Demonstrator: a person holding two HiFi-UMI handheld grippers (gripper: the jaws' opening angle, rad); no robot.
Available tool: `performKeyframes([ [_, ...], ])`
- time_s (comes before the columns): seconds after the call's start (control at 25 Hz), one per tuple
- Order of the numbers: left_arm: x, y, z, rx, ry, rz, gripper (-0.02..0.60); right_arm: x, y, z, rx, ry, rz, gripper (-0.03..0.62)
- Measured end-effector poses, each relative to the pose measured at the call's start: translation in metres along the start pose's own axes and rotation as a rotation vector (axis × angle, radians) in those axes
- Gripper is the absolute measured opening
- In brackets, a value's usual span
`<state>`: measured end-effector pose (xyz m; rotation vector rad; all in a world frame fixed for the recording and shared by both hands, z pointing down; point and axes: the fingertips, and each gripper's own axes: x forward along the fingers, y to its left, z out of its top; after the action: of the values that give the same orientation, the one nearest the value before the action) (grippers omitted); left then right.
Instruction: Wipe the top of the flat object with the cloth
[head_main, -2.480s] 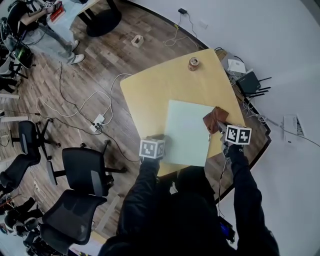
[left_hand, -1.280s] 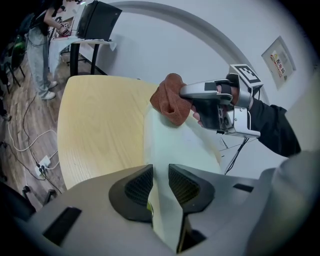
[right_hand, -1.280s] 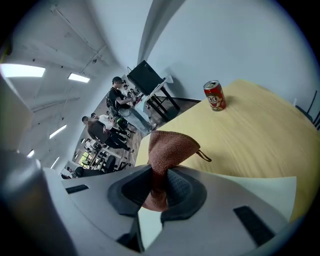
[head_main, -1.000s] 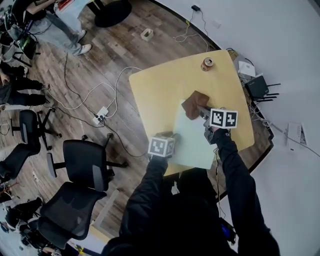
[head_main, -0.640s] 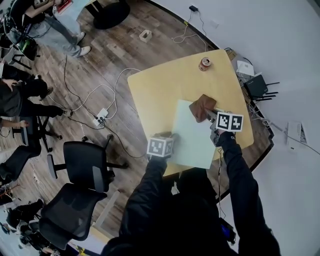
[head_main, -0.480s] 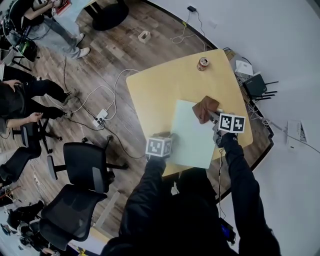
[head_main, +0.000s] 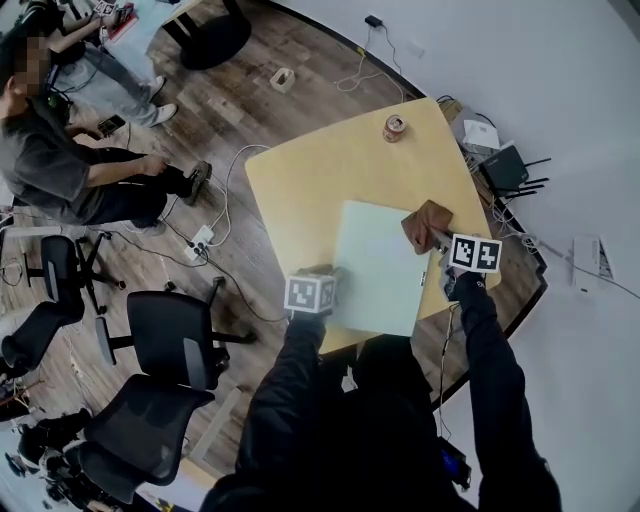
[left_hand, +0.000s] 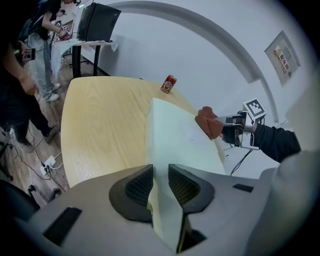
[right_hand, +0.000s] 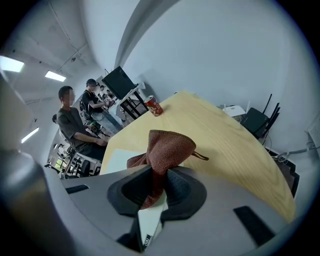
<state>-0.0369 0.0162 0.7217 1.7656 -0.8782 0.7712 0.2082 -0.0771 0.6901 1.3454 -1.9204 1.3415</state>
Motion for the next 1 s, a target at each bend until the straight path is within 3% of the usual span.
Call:
performKeyframes([
  [0.16,-0.002,0.0,-0.001,0.016,0.01,0.029,0.115,-0.019,-0.007,0.004,-0.005,-0.038,-0.015,0.071],
  [0.32,-0.02,-0.002,0.007,0.057,-0.02,0.084,0.121,-0.048,0.021,0.018,-0.053,-0.114,0.034,0.071],
  [0.52,-0.064,-0.036,0.067,0.115,-0.27,0.1,0.122,-0.104,0.07,0.058,-0.171,-0.273,0.053,0.071],
  [0.64,-0.109,-0.076,0.1,0.176,-0.422,0.092,0.076,-0.146,0.108,0.076,-0.249,-0.379,0.053,0.071],
  [0.88,-0.2,-0.153,0.139,0.288,-0.658,0.083,0.037,-0.231,0.17,0.087,-0.367,-0.551,0.028,0.071],
  [1.0,-0.233,-0.187,0.156,0.326,-0.729,0.076,0.035,-0.268,0.189,0.093,-0.413,-0.624,0.008,0.069],
])
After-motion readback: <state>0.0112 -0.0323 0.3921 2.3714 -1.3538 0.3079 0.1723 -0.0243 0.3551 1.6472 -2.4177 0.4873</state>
